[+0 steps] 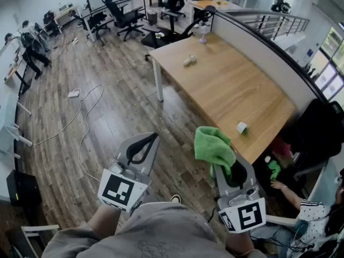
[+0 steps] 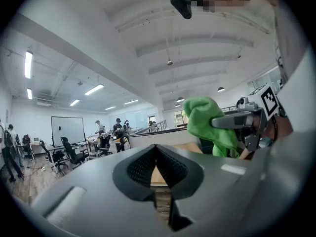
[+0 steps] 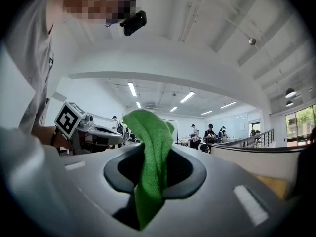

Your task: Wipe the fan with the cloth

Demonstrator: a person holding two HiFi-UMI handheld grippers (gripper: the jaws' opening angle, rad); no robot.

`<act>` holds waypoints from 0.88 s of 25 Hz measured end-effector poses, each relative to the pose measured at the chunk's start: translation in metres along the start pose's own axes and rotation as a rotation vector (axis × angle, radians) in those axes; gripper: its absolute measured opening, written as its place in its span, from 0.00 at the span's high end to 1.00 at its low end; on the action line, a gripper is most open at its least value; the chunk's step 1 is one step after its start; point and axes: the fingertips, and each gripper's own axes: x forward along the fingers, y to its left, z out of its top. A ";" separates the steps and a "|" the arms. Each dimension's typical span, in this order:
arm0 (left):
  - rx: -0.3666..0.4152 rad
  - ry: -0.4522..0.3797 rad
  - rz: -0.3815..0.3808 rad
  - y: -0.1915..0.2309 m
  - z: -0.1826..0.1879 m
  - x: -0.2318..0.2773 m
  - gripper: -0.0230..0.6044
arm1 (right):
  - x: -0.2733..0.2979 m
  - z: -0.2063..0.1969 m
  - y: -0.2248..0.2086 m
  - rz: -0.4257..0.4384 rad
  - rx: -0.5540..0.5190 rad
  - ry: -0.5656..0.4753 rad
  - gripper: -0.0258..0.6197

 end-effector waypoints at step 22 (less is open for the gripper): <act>-0.053 -0.049 0.069 0.021 -0.001 -0.003 0.52 | 0.007 -0.010 -0.011 0.008 0.035 0.012 0.81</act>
